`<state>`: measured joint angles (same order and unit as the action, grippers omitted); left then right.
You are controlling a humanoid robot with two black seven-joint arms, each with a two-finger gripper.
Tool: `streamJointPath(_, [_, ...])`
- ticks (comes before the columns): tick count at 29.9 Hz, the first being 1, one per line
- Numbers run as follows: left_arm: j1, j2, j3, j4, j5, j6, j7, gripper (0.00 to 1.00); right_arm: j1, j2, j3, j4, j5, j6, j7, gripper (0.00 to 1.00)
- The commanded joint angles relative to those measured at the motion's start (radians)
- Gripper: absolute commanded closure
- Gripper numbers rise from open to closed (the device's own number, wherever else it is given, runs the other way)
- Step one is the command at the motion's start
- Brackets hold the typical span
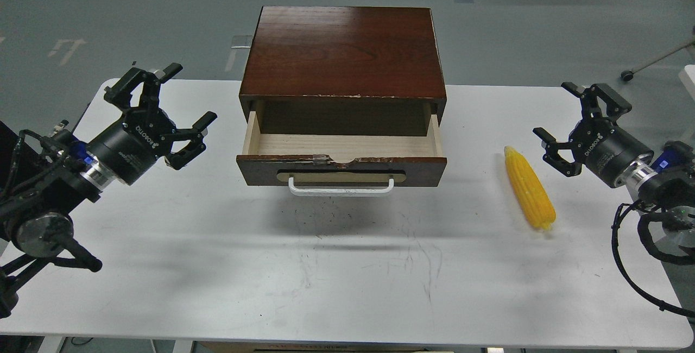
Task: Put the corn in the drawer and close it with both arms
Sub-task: 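Move the right gripper toward the yellow corn cob, then close the right gripper around the yellow corn cob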
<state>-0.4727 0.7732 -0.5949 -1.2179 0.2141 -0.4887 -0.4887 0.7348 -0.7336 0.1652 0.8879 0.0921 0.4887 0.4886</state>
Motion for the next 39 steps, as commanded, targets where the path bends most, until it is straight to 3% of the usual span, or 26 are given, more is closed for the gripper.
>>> streamJointPath(1, [0.002,-0.002,0.001,0.000,0.008,0.000,0.000,0.00,-0.002,-0.003,0.000,0.000,0.000,0.000,0.000,0.00])
streamJointPath(12, [-0.001,0.011,0.000,0.008,0.007,0.000,0.000,0.00,0.047,-0.044,-0.007,0.003,-0.089,0.000,0.000,0.00])
streamJointPath(21, [-0.007,0.012,0.000,0.011,0.008,0.000,0.000,0.00,0.186,-0.154,-0.019,0.008,-0.803,-0.010,0.000,0.00])
streamJointPath(28, [-0.007,0.014,0.001,0.009,0.008,0.000,0.000,0.00,0.182,-0.165,-0.055,0.000,-1.336,-0.172,0.000,0.00])
streamJointPath(39, [-0.007,0.014,0.001,0.003,0.008,0.000,0.000,0.00,0.196,-0.012,-0.276,-0.135,-1.387,-0.294,0.000,0.00])
